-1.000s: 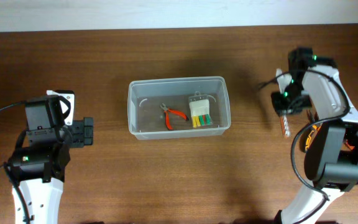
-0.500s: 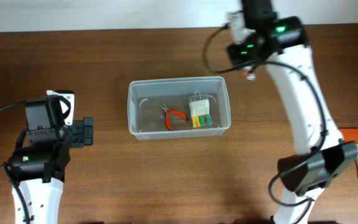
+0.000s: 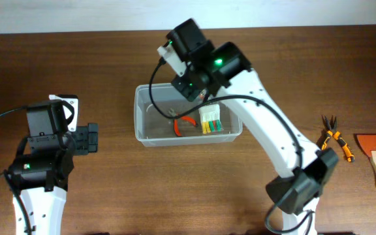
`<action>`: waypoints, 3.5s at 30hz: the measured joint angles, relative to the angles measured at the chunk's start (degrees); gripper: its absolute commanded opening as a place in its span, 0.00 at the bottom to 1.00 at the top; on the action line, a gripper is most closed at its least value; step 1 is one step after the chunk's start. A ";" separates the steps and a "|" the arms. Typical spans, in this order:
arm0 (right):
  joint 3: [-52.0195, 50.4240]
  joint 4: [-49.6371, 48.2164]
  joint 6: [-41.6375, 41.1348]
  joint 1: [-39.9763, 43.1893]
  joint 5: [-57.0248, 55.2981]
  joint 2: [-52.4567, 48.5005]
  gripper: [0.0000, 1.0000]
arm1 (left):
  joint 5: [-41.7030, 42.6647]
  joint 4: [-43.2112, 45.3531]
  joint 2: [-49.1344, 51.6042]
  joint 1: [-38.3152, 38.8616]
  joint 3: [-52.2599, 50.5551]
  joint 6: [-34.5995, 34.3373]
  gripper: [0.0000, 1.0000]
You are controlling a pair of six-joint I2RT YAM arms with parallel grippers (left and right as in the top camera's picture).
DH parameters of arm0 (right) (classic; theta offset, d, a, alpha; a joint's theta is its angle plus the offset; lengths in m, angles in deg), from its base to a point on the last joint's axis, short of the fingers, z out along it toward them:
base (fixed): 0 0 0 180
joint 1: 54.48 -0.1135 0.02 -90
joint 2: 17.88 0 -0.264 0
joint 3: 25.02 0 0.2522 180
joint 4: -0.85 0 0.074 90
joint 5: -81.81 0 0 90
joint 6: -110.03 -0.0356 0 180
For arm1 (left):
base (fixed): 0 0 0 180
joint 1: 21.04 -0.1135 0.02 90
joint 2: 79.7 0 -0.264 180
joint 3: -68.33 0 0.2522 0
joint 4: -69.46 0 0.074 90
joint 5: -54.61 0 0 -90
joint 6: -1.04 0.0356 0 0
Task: Pack container
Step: 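Lift the socket strip and carry it left over the container, then lower the socket strip into the container and open the right gripper, then raise the right gripper and move it right toward the orange-black pliers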
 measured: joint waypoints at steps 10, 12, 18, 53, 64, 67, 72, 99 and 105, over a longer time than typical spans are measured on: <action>-0.13 -0.15 0.35 -0.50 1.33 -8.20 0.14 | 0.00 -0.28 0.04 0.00 0.00 0.00 0.99; -0.13 -0.15 0.50 -0.50 1.75 -9.01 0.14 | 0.00 -0.28 0.04 0.00 0.00 0.00 0.99; -0.13 0.00 3.10 -0.50 4.70 -11.06 0.15 | 0.00 -0.31 0.09 0.00 0.00 0.00 0.99; -8.85 -2.38 16.76 -0.48 10.86 -15.10 0.26 | 0.00 -0.48 0.09 0.00 0.00 0.00 0.99; -7.56 0.92 14.73 -0.48 10.86 -15.10 0.48 | 0.00 -0.83 0.09 0.00 0.00 0.00 0.99; -2.64 5.68 14.16 -0.48 10.58 -15.10 0.90 | 0.00 -0.87 0.09 0.00 0.00 0.00 0.99; 9.31 13.18 13.53 -0.24 7.67 -15.08 0.99 | 0.00 -0.92 0.09 0.00 0.00 0.00 0.99; 22.08 25.92 -0.63 44.33 5.40 -3.13 0.99 | 0.00 -0.90 0.09 0.00 0.00 0.00 0.99; 17.33 25.92 -3.26 52.59 5.64 -3.08 0.99 | 0.00 -0.87 0.11 0.00 0.00 0.00 0.99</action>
